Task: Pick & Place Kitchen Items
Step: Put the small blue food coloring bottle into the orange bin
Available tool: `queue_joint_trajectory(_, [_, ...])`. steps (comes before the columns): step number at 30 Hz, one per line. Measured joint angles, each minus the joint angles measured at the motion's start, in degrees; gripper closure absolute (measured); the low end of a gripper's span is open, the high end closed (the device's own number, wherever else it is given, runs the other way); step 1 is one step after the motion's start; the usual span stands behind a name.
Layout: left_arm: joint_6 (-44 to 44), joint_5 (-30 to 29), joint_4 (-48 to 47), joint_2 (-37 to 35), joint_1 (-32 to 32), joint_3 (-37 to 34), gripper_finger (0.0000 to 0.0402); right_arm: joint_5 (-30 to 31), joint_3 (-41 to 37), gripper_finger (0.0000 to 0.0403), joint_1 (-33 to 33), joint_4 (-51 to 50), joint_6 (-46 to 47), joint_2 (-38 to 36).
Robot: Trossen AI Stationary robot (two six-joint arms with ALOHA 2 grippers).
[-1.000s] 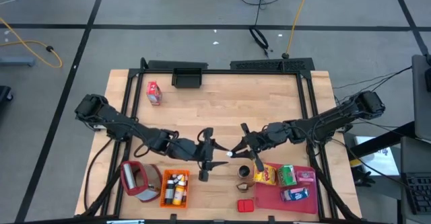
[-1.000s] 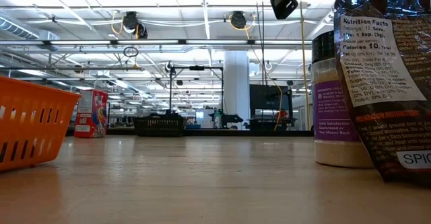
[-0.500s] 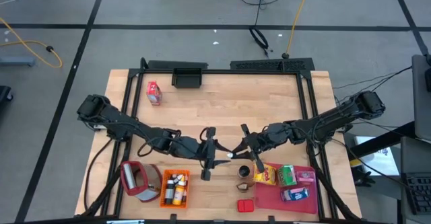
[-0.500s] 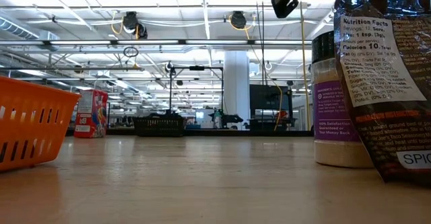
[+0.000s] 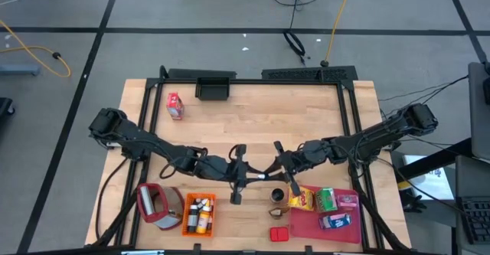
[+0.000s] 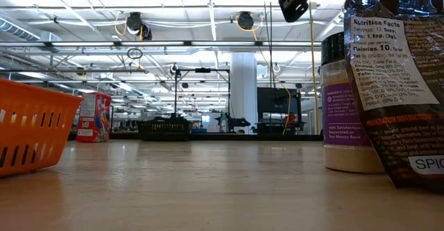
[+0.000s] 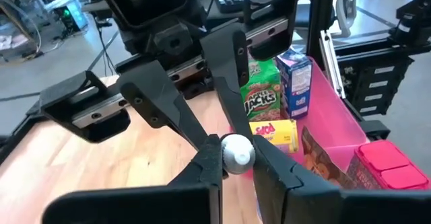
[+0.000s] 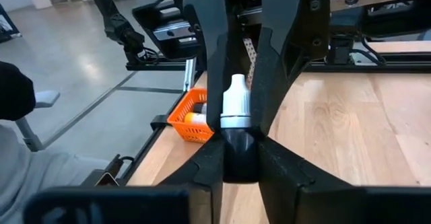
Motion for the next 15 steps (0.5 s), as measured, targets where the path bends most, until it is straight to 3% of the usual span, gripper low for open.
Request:
queue_joint_trajectory(11, [-5.2, -2.1, -8.5, -1.5, -2.4, 0.0, 0.0364, 0.0, 0.1, 0.0277, 0.0, -4.3, -0.4, 0.0])
queue_joint_trajectory(15, [-12.9, -2.5, -19.3, -3.3, -4.3, -0.1, 0.0364, -0.1, 0.1, 0.0265, 0.0, -5.8, -0.4, 0.0])
